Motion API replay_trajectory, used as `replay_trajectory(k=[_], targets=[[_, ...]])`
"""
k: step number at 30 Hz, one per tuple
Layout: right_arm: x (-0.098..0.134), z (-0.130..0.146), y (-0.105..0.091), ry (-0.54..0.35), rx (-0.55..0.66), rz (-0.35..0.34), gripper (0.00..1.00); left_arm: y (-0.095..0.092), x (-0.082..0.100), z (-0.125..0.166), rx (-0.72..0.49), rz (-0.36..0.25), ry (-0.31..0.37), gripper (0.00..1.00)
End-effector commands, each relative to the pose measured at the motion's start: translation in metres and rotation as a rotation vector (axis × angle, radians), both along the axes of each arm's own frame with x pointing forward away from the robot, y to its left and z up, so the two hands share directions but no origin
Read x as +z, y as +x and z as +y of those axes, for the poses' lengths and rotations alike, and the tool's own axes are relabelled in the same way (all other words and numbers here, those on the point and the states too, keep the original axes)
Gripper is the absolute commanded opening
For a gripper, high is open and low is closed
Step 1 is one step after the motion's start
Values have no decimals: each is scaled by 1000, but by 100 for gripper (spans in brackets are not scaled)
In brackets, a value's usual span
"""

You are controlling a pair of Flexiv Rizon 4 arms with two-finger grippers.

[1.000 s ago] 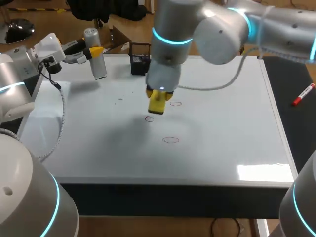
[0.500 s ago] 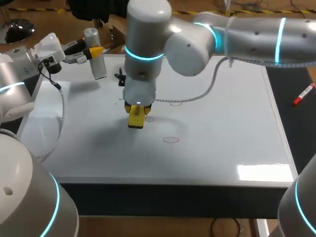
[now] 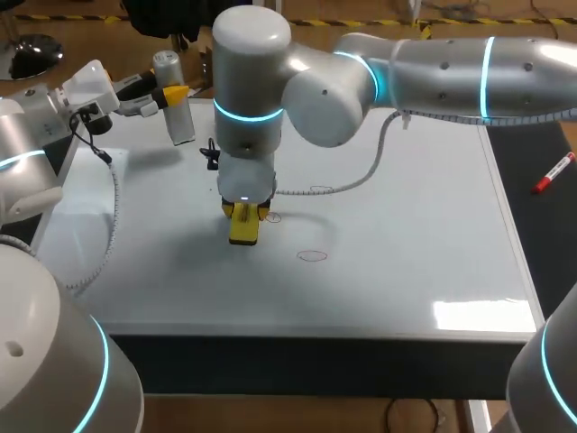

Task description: Pick up the inspection probe, press it on each red-marked spot on the whiteboard one by one, put down the probe, pick up the eraser, and wipe off all the red marks.

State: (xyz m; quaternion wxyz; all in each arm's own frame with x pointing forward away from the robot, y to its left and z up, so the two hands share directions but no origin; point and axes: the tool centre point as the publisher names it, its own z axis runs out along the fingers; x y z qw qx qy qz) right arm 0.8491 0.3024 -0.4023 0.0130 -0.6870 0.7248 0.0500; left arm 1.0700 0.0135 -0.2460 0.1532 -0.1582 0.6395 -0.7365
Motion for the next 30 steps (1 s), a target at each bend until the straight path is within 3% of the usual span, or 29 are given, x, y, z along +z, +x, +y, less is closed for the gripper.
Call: replay_trajectory(k=[1,18,30], targets=[[-10,-5,2,16,2,-5,0,0,1,-1,3,0,0,0],[-39,-18,0,-1,34,53,0,0,1,-1,3,0,0,0],[-53,-48,-2,-10,20,102,0,0,1,-1,3,0,0,0]])
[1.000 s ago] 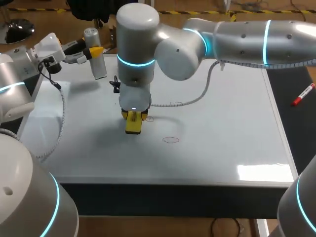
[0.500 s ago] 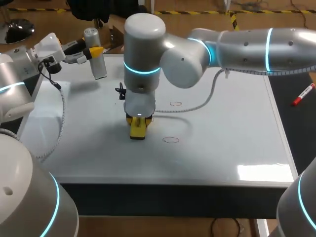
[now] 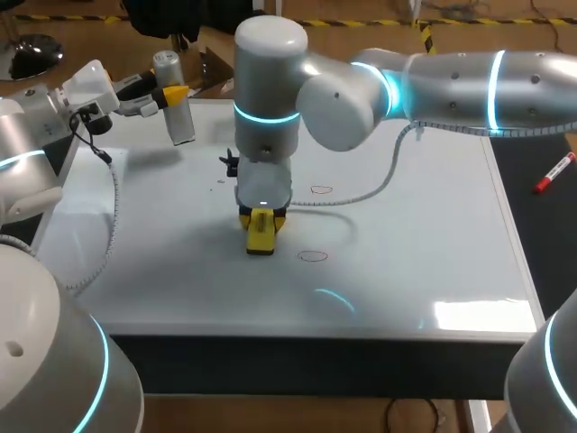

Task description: Pick up the inspection probe, press it on each red-marked spot on the whiteboard one by one, put down the probe, pick up the eraser, and wipe off all the red marks.

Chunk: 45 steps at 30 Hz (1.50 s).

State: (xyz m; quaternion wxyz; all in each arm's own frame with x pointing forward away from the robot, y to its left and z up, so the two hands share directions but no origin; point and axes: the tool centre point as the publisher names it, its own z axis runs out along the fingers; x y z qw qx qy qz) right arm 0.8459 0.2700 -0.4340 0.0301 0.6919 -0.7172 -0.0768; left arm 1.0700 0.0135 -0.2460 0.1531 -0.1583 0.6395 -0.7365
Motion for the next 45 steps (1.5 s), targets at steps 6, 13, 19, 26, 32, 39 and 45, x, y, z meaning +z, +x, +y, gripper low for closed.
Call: replay_trajectory(k=[6,13,19,26,32,39,45], targets=[[-25,-32,-1,4,-17,20,0,0,1,-1,3,0,0,0],[-25,-46,-3,-11,-33,28,0,0,1,-1,3,0,0,0],[3,-46,3,-14,-22,8,0,0,1,-1,3,0,0,0],[73,-46,21,13,32,-43,0,0,1,-1,3,0,0,0],[97,-53,34,20,36,-90,0,0,1,-1,3,0,0,0],[102,-72,41,34,-16,-99,0,0,1,-1,3,0,0,0],[112,-116,58,30,-125,-121,0,0,1,-1,3,0,0,0]])
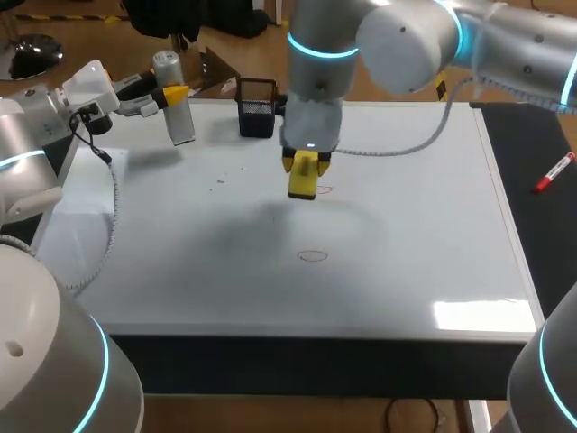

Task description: Pick up the inspection probe, press it on each red-marked spot on the whiteboard one by one, put down the probe, pick up the eraser, and wipe off all the red marks.

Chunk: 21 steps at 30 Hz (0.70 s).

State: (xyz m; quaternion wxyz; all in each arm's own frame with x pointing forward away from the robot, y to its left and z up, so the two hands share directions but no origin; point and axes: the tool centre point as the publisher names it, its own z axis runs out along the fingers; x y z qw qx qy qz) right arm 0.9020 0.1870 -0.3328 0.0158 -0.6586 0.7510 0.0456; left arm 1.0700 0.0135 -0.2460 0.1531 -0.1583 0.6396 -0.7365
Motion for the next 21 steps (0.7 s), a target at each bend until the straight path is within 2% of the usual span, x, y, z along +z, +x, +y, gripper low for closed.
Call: replay_trajectory(k=[1,5,12,21], targets=[[13,-43,5,22,-46,-20,0,0,1,-1,3,0,0,0],[17,-76,17,4,-118,-26,0,0,1,-1,3,0,0,0],[9,-136,40,-35,-252,-19,0,0,1,-1,3,0,0,0],[-4,-192,60,-61,-364,10,0,0,1,-1,3,0,0,0]])
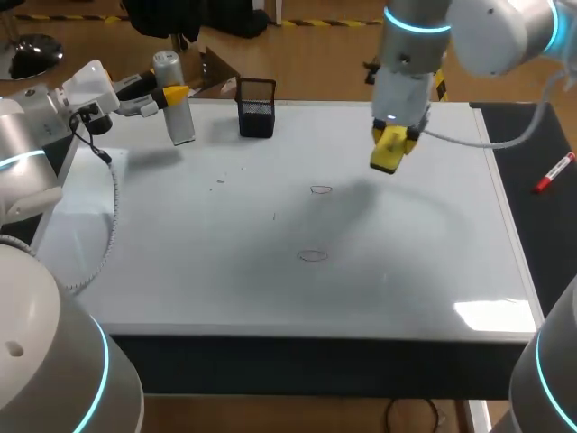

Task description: Pick up the inspection probe, press it on each red-marked spot on the whiteboard one by one, put down the probe, pick up the eraser, and wipe off all the red marks.

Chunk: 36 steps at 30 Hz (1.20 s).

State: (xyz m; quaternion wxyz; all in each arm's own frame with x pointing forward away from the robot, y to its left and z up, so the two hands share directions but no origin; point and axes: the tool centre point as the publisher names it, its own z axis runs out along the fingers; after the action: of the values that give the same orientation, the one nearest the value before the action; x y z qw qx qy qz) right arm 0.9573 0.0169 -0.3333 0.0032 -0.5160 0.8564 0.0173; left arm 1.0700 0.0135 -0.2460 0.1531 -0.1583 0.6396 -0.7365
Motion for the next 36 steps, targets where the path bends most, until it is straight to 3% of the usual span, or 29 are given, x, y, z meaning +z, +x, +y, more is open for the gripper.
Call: replay_trajectory(k=[1,16,21,36], targets=[[-5,-27,6,-5,-17,21,0,0,1,-1,3,-1,0,0],[-19,-77,19,-22,-94,51,0,0,1,-1,3,-1,0,0],[-17,-86,20,-33,-130,13,0,0,1,-1,3,-1,0,0],[-17,-86,20,-33,-130,13,0,0,1,-1,3,-1,0,0]])
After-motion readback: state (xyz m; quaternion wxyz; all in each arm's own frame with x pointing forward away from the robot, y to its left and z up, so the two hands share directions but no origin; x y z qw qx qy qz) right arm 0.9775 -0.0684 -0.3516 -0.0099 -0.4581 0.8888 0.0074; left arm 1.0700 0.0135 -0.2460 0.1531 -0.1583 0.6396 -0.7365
